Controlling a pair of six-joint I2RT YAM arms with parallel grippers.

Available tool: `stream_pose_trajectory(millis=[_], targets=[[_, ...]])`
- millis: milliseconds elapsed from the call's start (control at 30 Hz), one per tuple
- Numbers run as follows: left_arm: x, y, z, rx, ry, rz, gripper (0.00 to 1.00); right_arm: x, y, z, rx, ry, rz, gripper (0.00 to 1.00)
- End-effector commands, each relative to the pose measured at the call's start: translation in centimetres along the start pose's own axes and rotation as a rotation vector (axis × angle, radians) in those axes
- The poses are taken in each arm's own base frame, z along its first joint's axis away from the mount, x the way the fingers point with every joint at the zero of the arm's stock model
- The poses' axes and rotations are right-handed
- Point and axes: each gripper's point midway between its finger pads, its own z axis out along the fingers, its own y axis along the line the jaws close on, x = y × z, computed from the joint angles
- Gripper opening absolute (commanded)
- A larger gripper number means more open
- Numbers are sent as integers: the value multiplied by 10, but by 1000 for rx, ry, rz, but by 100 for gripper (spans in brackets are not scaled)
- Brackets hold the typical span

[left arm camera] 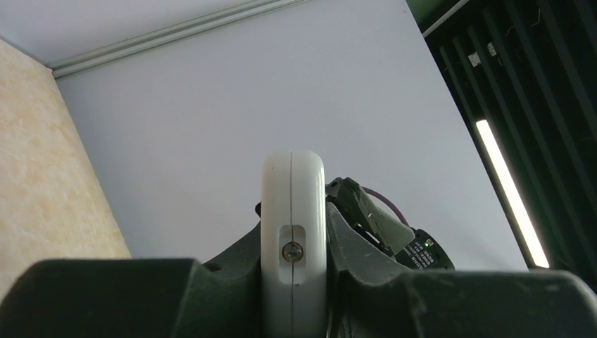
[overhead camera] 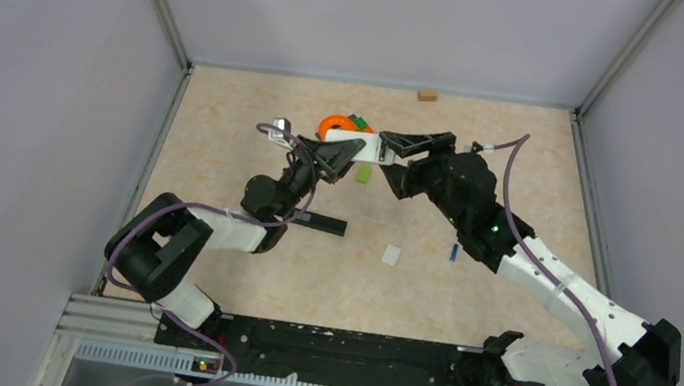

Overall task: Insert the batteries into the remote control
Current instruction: Load the battery into the remote control.

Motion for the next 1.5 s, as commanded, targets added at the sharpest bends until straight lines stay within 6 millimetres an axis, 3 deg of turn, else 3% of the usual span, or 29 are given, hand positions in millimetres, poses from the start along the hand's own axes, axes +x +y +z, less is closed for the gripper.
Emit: stream_pose_trajectory(millis=[0,267,800,1033,1267,1467], targets=[[3,-42,-6,152,4,37,0,-9,24,-6,-81,-32,31,65],[7,-42,-6,155,10,58,0,-12,21,-5,-70,-39,36,69],[12,-50,-7,179,16,109,0,-9,19,-3,-71,-20,53,53],[12,-50,-6,178,14,106,0,-8,18,-2,-66,-13,52,50],[11,-48,-5,174,10,90,0,-5,14,-1,-64,3,46,36],[12,-45,-4,164,14,68,0,-5,12,0,-63,3,36,30]])
